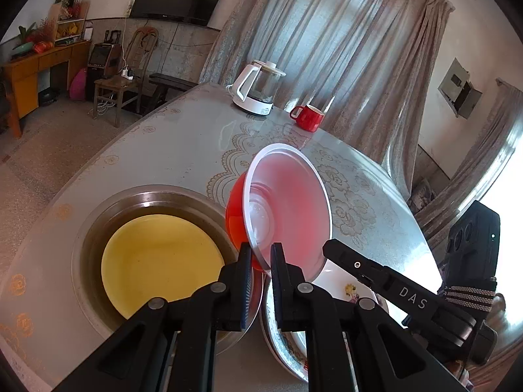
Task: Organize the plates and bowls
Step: 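Lift the red bowl and carry it over the steel bowl, then lower the red bowl into the yellow bowl and open both tools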
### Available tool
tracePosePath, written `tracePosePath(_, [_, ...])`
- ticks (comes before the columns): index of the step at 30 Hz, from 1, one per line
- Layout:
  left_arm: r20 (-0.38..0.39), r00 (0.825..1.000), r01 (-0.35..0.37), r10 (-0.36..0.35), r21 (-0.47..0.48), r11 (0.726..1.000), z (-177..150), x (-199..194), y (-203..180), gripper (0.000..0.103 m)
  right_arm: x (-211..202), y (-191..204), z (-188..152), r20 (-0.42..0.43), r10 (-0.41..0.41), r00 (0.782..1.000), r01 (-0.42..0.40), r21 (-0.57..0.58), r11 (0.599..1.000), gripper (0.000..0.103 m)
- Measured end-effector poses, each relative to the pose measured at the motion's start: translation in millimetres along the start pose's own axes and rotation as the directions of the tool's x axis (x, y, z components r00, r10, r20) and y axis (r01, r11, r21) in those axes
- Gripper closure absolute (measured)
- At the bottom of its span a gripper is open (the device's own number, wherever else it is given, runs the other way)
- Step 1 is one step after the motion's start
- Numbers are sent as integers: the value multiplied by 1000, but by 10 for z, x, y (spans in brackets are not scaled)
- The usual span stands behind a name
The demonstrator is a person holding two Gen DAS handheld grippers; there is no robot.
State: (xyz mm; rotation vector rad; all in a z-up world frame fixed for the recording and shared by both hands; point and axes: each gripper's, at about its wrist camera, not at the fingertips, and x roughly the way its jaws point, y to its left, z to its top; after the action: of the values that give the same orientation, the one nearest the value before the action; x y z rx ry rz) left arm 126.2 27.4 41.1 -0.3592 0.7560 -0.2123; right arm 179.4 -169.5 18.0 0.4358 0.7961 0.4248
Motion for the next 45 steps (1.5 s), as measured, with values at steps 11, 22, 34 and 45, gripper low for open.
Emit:
tracePosePath(11, [3, 1000, -2, 2, -5, 1000, -99, -94, 88, 92, 17, 205, -117, -23, 44, 999, -45, -47, 998, 94])
tracePosePath(22, [-11, 1000, -20, 20, -49, 999, -145, -91, 262, 92, -52, 231, -134, 5, 63, 998, -63, -28, 998, 88])
tracePosePath(34, [-29, 999, -34, 32, -69, 997, -264, -119, 454, 92, 76, 67, -150, -24, 49, 999, -48, 46, 998, 75])
tracePosePath(45, [-30, 999, 36, -39, -93, 995, -316, -170, 554, 92, 242, 279, -175, -60, 51, 997, -53, -43, 998, 84])
